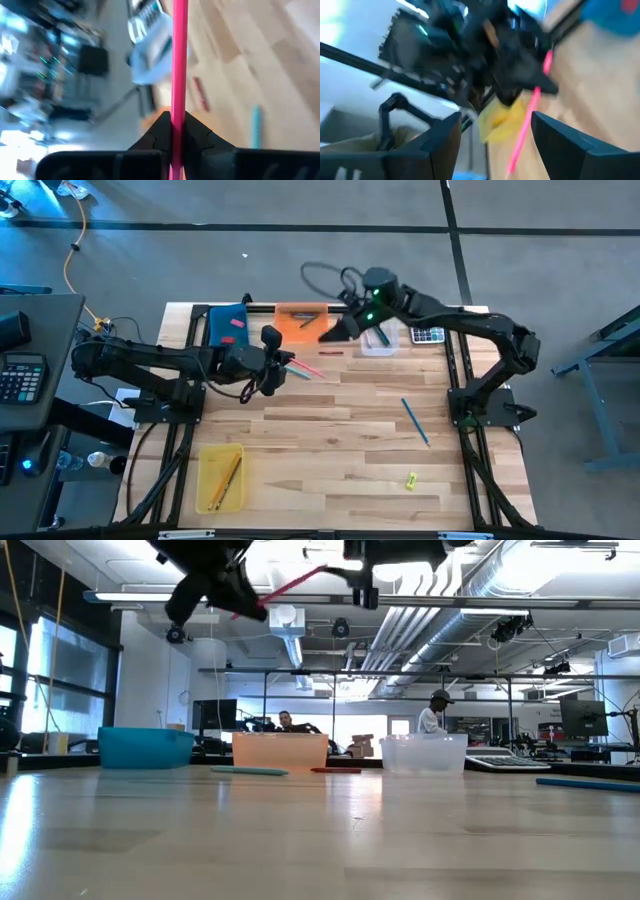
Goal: Sort crayons/erasers/pens/pencils in bins
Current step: Put the pink pencil into the yellow bin
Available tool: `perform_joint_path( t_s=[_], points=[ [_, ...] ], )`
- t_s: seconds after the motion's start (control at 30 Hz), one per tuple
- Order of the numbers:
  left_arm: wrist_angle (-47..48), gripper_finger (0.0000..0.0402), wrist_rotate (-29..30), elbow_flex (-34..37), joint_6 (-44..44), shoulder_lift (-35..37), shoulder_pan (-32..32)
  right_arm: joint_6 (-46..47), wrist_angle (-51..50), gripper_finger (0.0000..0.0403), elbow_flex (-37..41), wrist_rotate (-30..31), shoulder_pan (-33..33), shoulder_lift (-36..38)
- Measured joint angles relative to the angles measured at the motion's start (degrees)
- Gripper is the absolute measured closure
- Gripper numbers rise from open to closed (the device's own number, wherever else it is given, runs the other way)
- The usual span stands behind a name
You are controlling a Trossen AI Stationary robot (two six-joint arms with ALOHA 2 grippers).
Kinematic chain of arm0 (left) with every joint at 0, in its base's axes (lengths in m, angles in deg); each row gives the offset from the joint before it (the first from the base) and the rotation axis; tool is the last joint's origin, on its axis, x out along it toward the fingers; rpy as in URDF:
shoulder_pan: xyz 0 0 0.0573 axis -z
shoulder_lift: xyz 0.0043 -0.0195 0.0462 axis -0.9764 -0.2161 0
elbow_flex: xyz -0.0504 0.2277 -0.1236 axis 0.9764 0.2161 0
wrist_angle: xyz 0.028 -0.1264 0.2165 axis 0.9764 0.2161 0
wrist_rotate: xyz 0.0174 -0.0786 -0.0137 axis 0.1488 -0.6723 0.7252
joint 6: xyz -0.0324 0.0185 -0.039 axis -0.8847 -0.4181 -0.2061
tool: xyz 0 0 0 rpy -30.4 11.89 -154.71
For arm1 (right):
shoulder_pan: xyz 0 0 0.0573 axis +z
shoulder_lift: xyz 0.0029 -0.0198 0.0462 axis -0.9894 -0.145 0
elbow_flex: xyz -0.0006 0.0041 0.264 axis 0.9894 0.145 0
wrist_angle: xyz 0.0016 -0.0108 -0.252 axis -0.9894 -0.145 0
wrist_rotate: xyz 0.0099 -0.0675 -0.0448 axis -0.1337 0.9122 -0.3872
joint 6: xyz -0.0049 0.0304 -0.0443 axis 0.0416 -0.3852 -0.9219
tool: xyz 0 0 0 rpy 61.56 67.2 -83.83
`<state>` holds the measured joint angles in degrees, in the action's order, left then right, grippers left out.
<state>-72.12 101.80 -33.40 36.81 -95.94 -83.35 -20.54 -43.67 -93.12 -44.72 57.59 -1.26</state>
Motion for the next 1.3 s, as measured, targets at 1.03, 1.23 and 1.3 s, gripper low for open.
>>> perform_joint_path(
  t_s=[1.03,1.23,1.3],
  points=[
    [37.8,0.0398,-9.2,-9.1,-158.2,-2.5,51.9,-44.6,-22.2,0.0400,-2.5,18.4,-13.1,6.0],
    [40.1,0.0399,-11.8,-9.3,-173.3,-11.5,61.9,-43.9,-22.2,0.0402,-2.5,18.4,-13.1,5.9],
    [40.6,0.0399,-13.6,-10.3,-173.6,-14.8,63.0,-43.5,-22.2,0.0402,-2.5,18.4,-13.1,5.9]
  ],
)
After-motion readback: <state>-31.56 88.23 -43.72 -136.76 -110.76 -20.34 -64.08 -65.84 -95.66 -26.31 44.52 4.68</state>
